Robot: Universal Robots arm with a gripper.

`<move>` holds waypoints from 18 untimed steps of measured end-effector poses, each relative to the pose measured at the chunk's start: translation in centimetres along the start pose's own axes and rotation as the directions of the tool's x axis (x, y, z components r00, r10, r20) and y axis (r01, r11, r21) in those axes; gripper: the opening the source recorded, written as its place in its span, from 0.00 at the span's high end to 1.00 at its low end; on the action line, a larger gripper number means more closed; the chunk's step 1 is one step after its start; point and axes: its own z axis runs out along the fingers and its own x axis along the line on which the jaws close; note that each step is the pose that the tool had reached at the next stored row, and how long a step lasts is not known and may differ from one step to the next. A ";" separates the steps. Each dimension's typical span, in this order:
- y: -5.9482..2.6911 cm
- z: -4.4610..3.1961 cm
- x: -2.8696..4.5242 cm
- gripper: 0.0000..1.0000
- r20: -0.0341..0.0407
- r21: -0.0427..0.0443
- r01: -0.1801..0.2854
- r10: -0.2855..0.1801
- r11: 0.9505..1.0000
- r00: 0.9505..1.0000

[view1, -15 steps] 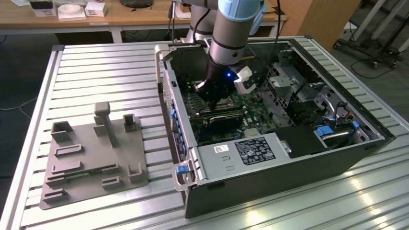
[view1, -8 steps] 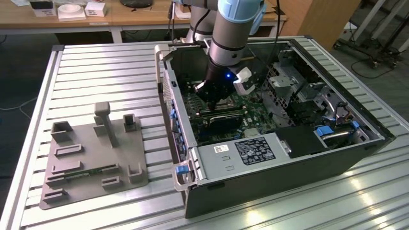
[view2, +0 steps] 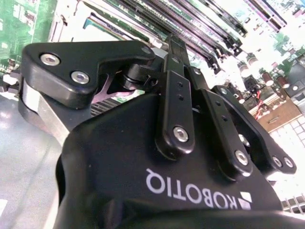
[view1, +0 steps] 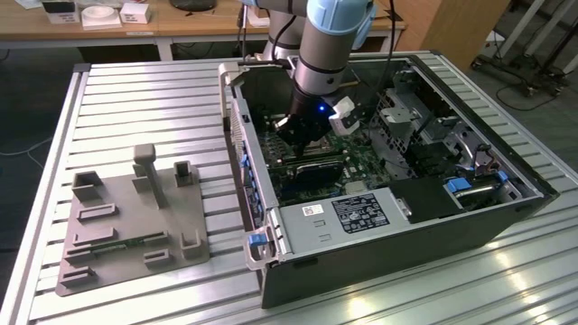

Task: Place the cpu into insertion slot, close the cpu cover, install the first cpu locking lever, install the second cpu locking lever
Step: 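Install the second cpu locking lever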

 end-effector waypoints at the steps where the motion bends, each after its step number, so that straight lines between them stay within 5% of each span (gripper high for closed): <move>1: 0.00 0.01 0.00 0.90 0.000 0.000 0.000 0.000 1.000 1.000; 18: 0.00 0.25 -0.01 0.90 -0.001 -0.014 0.000 0.000 1.000 1.000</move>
